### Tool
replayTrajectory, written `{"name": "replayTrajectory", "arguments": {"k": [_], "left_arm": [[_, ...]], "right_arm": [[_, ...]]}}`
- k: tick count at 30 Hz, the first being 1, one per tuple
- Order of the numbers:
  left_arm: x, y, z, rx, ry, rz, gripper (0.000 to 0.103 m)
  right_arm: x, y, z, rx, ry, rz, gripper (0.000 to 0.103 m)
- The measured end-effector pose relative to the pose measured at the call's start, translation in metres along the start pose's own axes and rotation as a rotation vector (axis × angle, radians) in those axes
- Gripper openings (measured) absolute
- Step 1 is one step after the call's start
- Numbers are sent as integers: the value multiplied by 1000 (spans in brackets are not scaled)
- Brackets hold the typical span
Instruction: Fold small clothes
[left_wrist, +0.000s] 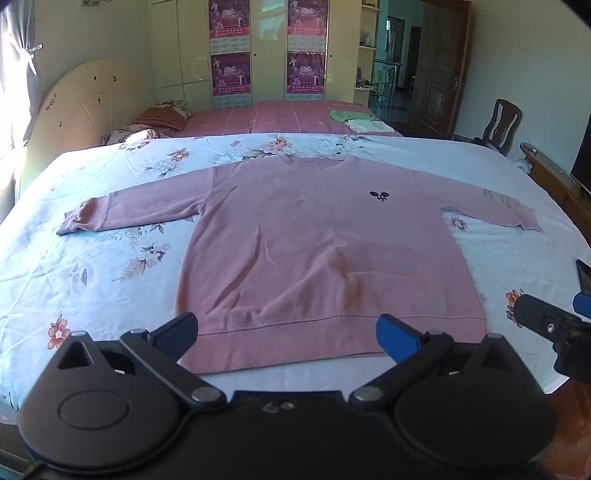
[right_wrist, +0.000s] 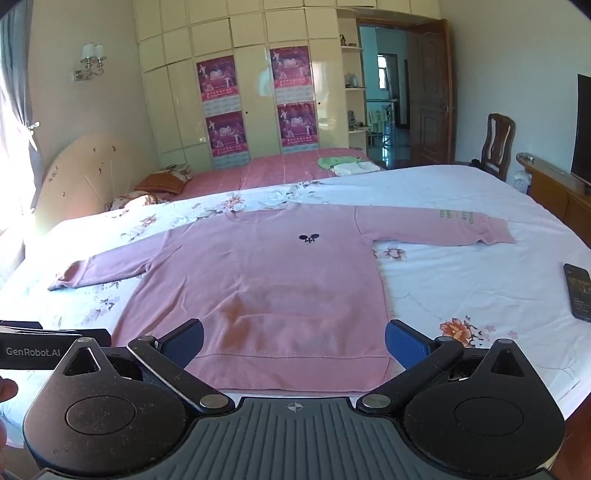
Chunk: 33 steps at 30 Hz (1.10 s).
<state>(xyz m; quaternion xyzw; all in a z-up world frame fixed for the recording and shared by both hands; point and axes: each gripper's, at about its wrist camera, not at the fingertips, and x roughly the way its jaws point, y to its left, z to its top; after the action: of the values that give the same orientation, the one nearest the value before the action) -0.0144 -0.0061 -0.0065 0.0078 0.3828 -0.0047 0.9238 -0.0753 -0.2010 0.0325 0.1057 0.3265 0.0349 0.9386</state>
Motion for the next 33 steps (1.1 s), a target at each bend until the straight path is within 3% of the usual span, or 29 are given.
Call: {"name": "replayTrajectory", "arguments": {"k": [33], "left_arm": [[11,12,12,-17,1,27,103]], "right_arm": [[9,7,0,-13,4,3,103]]}}
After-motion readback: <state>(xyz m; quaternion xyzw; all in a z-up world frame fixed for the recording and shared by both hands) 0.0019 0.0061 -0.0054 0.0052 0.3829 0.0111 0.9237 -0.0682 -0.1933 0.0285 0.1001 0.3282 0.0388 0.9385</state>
